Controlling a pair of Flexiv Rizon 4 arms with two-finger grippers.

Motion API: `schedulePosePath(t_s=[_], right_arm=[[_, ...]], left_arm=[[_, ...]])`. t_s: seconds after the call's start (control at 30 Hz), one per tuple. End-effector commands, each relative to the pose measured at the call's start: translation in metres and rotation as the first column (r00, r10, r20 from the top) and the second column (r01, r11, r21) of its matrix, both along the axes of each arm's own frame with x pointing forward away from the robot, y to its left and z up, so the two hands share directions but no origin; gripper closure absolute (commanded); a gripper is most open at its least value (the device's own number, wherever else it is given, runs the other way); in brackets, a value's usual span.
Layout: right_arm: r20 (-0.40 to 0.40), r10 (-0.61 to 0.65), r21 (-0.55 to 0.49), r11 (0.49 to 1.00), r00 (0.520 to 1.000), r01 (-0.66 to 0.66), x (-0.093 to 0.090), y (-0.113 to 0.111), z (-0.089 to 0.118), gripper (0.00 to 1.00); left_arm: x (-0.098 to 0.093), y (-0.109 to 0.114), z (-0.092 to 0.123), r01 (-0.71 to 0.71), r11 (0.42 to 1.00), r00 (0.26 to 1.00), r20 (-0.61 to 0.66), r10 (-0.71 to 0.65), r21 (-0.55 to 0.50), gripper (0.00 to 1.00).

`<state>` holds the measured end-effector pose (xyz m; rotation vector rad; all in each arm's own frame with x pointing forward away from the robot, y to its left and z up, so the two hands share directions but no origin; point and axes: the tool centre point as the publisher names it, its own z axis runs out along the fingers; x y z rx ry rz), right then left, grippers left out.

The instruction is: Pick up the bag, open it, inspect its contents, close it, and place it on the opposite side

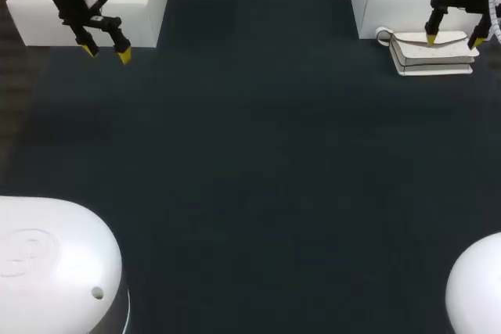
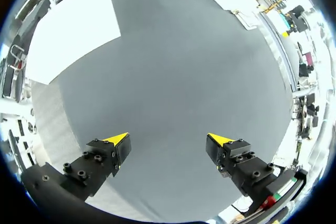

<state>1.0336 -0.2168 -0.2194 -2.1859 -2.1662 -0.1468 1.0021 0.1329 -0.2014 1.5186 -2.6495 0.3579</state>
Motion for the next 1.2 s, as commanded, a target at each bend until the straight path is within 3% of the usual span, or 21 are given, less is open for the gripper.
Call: schedulePosePath(t_s=[0.03,0.3,0.6,0.87,1.2], right_arm=[[-0.015,-0.005,0.089,0.996,1.000,0.006,0.012,-0.021,-0.010,0.00],[-0.018,-0.004,0.146,0.989,1.000,0.007,0.029,-0.044,-0.026,0.00],[-0.029,-0.018,0.211,0.977,0.999,0.024,0.045,-0.062,-0.041,0.00],[-0.028,-0.028,0.262,0.965,0.999,0.034,0.057,-0.080,-0.050,0.00],[-0.042,-0.046,0.285,0.957,0.998,0.056,0.073,-0.098,-0.061,0.00]], left_arm=[[-0.004,-0.002,-0.013,0.446,0.867,0.881,0.282,-0.381,-0.221,0.00],[0.000,-0.018,-0.021,0.693,0.693,0.695,0.439,-0.569,-0.200,0.00],[0.010,-0.031,-0.034,0.839,0.526,0.497,0.594,-0.632,-0.142,0.00],[0.022,-0.048,-0.046,0.882,0.460,0.419,0.625,-0.658,-0.106,0.00],[0.039,-0.068,-0.057,0.887,0.451,0.407,0.629,-0.663,-0.099,0.00]])
